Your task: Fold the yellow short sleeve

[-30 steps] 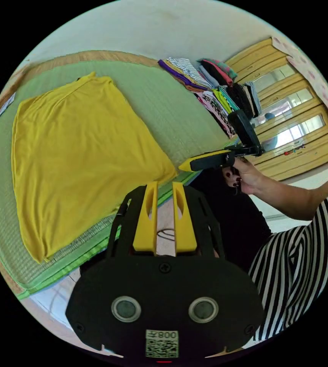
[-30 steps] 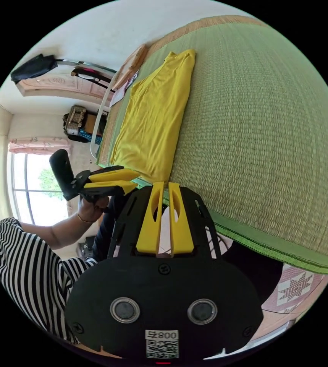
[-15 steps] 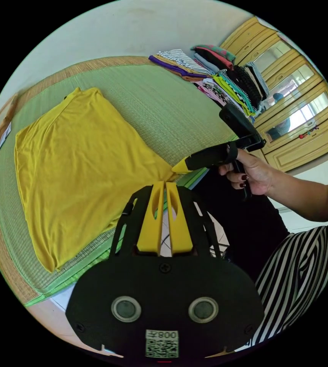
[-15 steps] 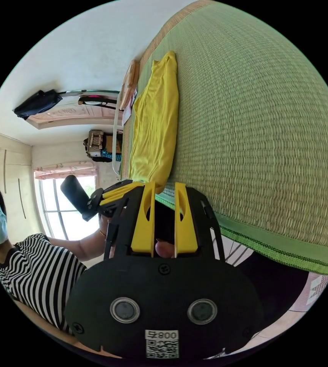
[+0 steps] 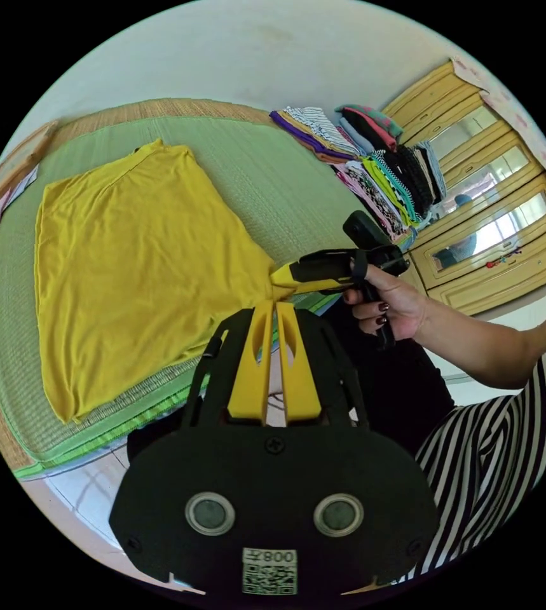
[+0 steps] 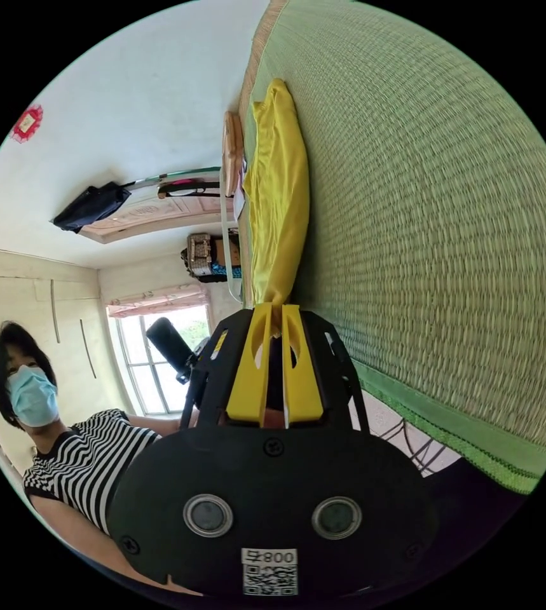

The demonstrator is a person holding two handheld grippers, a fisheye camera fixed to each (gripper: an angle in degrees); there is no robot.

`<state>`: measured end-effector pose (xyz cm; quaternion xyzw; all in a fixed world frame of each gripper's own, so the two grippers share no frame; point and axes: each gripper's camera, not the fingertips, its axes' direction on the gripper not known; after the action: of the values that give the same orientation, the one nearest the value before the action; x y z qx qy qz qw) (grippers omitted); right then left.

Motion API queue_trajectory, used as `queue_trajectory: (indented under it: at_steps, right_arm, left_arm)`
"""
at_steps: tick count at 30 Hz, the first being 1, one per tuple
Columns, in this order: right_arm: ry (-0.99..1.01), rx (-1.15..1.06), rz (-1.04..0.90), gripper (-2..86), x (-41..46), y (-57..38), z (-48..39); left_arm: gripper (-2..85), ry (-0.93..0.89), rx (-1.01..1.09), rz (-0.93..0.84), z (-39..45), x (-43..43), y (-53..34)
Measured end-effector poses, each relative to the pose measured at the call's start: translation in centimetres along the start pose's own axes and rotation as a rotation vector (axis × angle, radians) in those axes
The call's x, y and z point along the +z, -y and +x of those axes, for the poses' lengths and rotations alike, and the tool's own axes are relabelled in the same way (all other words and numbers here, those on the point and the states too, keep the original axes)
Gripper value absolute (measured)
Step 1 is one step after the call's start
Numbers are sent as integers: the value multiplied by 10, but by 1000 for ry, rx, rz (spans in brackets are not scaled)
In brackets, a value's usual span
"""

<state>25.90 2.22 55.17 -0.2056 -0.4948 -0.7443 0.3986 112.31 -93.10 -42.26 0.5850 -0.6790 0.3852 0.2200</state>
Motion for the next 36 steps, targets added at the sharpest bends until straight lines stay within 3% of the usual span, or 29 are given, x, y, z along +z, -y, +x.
queue_trajectory:
  at_steps: [6,8,17,26,36]
  right_arm:
    - [26,-55,17,24,-29,-10,-22]
    - [34,-78,16,22,-34,-11,-33]
    - [40,-188,-9,20,-47,-13,-88]
    - [13,-243,-17,20,-63,-31,-119]
    - [22,-242,11,20,-102,-69,-117]
  left_arm:
    - [34,-272,-302,132,-60,1,-67]
    - [53,-428,-436,214,-87,7,-101]
    - [128,-813,-822,531,-151,42,-198]
    - [143,-924,-987,723,-175,65,-254]
    - [139,-870,-1085,799,-193,55,-309]
